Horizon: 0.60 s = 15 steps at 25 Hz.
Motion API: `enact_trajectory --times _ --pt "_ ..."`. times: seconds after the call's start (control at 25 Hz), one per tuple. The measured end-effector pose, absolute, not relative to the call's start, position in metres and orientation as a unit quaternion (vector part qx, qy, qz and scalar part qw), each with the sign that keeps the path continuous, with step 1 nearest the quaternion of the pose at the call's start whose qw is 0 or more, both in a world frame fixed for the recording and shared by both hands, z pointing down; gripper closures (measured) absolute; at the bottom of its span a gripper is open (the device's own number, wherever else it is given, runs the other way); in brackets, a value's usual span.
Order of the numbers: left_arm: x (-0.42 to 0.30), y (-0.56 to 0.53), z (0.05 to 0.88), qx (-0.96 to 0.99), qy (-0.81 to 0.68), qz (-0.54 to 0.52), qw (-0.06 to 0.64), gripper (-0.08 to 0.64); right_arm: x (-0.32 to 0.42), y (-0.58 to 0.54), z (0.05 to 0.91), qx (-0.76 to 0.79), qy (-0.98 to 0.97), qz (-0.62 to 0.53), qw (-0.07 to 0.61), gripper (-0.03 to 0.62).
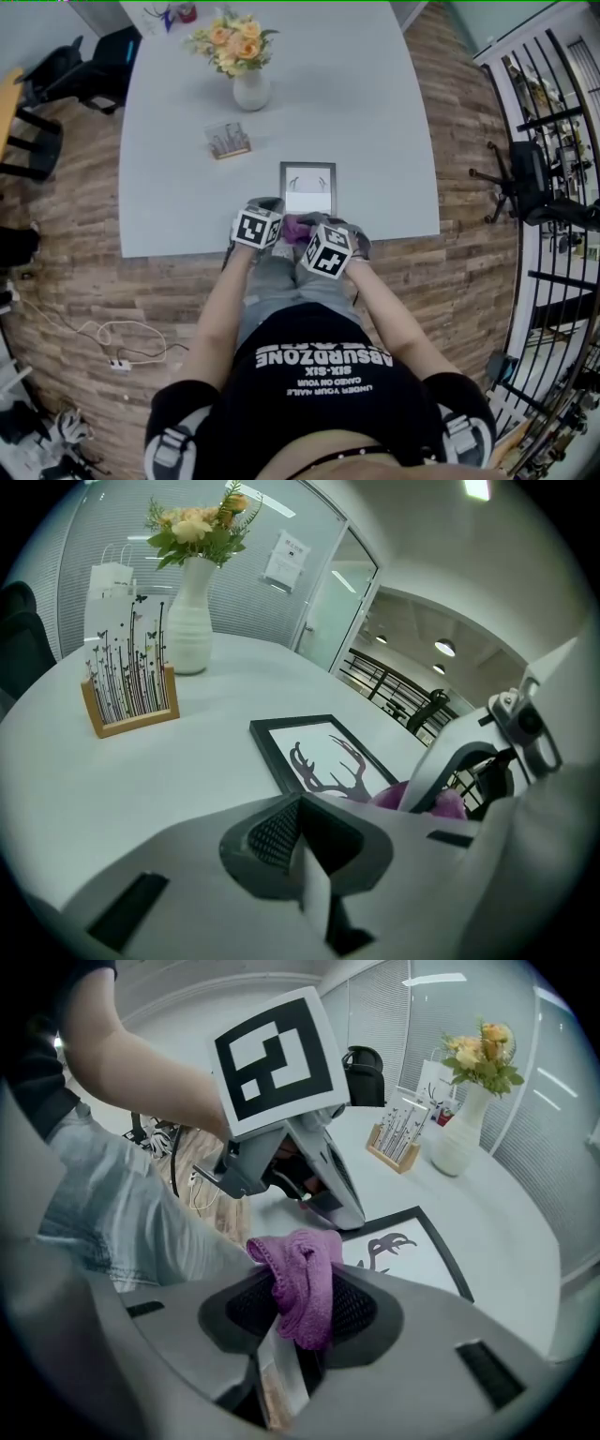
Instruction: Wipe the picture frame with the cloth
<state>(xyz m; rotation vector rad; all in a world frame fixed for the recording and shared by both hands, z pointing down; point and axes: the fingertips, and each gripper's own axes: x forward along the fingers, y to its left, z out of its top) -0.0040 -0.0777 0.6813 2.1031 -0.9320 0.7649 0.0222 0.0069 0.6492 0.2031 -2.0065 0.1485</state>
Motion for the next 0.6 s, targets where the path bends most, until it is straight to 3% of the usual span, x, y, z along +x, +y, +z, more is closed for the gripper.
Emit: enact_trajectory --times 0.6 --pt "-0.003 -0.076 0.680 0.812 -0.350 0.282 0.372 0.543 0.065 0.007 0.650 0.124 -0.815 0.040 0.564 0.459"
